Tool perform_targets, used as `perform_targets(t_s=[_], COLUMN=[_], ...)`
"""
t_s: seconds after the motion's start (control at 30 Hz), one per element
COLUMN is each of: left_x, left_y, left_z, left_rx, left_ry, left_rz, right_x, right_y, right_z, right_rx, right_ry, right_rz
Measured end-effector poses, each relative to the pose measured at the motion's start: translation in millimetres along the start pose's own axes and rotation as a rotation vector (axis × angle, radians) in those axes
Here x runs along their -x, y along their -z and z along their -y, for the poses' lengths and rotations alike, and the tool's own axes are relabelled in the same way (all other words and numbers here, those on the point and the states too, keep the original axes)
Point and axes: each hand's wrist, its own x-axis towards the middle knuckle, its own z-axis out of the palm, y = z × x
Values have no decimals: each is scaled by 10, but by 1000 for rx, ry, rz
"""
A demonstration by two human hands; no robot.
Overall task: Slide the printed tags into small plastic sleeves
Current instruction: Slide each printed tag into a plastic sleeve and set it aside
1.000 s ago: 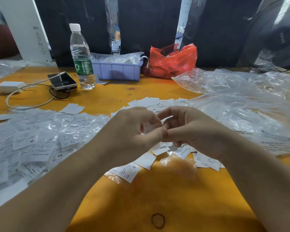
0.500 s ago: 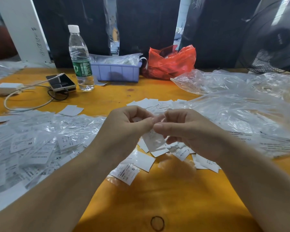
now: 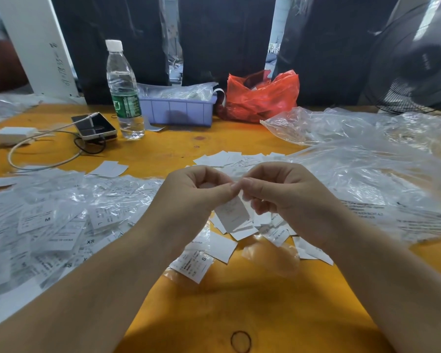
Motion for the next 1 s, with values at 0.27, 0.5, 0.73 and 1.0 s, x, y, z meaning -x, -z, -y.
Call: perform_targets(t_s=[0.27,0.5,0.73,1.0], left_x=[-49,-65,-35,4], left_y=[118,226,197,184], left_z=[-71,-159,-193,-188], left_rx=[-116,-131,-76,-290], left_ry=[-8,-91,-67,-158], left_rz=[25,10,123,311], right_x=[-1,-15,-9,16], right_y=[94,157,167,177], right_z=[65,72,68,89], right_rx=[36,7,-27,-89], right_ry=[-16,-23,-16,-32], right_rz=[-26,26,148,303])
